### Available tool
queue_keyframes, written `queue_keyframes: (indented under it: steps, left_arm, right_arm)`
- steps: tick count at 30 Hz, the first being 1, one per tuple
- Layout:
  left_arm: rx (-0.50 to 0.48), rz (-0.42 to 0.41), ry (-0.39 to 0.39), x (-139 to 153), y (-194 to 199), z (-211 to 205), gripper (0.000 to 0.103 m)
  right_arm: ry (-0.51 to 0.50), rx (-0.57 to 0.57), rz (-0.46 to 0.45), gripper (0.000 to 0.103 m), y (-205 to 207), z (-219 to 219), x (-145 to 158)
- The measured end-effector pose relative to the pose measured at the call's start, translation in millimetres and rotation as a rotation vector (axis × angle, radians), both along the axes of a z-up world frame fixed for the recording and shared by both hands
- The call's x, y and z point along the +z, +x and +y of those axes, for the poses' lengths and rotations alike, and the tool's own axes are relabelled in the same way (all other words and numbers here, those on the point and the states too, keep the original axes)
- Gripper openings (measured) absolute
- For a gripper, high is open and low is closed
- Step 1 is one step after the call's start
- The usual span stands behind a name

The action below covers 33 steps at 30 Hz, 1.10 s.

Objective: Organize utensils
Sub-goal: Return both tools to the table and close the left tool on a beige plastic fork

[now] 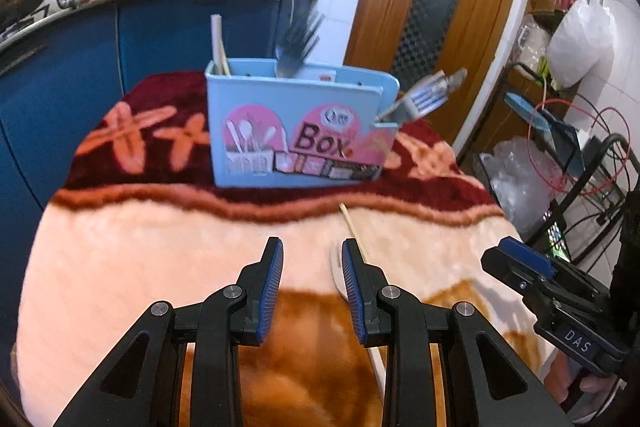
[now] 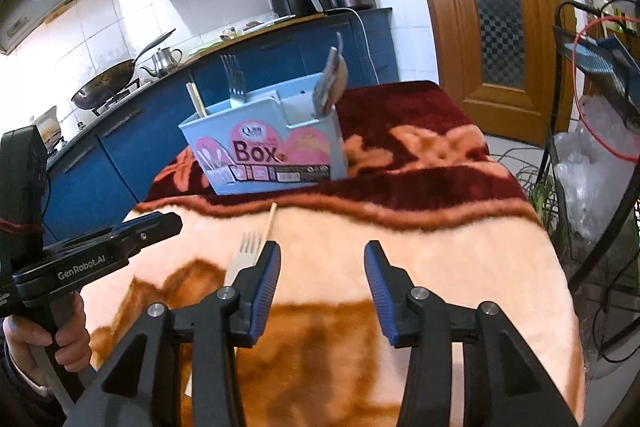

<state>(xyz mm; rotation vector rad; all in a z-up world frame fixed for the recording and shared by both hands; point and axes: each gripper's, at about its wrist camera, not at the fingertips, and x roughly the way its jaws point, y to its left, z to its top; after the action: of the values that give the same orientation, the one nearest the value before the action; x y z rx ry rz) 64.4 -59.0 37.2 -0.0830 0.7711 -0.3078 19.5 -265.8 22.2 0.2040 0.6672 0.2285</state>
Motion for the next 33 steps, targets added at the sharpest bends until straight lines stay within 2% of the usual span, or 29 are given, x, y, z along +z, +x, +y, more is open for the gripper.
queue_keyframes:
  steps: [18, 27, 33]
  left_arm:
    - [-0.050, 0.156, 0.042, -32, 9, -30, 0.036]
    - [-0.095, 0.238, 0.024, -45, 10, -37, 0.036]
    - [-0.105, 0.254, 0.097, -48, 12, -45, 0.029]
  right_arm:
    - [0.034, -0.023, 0.034, 0.049, -2, -22, -17]
    - [0.033, -0.020, 0.032, 0.049, -2, -22, -16]
    - [0.036, -0.019, 0.036, 0.050, -2, -22, -15]
